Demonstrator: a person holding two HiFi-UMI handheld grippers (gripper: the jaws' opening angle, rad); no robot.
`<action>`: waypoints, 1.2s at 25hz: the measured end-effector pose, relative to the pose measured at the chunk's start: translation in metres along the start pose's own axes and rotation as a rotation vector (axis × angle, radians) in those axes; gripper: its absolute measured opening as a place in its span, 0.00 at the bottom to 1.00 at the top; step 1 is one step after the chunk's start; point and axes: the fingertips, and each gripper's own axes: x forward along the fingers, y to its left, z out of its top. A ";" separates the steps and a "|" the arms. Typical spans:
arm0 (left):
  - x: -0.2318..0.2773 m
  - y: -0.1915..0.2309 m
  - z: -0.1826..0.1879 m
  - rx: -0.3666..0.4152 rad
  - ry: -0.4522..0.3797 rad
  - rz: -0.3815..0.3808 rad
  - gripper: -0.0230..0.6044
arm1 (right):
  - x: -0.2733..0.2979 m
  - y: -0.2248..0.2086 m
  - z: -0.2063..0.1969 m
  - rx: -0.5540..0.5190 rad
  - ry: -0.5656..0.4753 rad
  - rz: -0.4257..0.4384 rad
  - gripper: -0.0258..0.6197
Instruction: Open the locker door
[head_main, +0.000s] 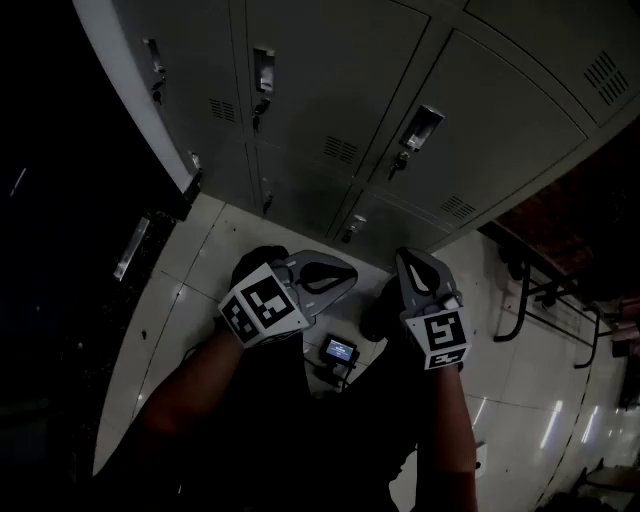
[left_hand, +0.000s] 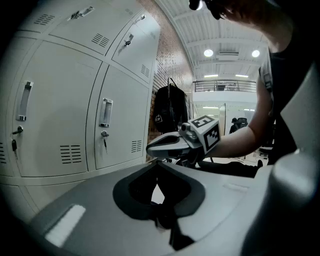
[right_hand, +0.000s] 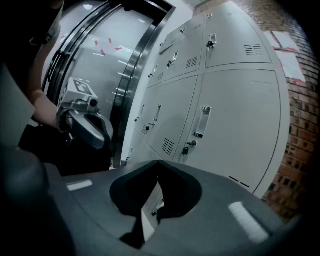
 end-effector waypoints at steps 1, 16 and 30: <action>-0.001 0.000 0.002 -0.001 -0.002 -0.004 0.06 | 0.007 -0.003 0.001 -0.017 0.011 -0.007 0.05; -0.009 0.001 0.008 -0.014 -0.037 -0.020 0.06 | 0.107 -0.078 0.016 -0.681 0.344 -0.295 0.22; -0.013 0.003 0.007 -0.021 -0.045 -0.019 0.06 | 0.120 -0.078 0.019 -0.989 0.397 -0.380 0.10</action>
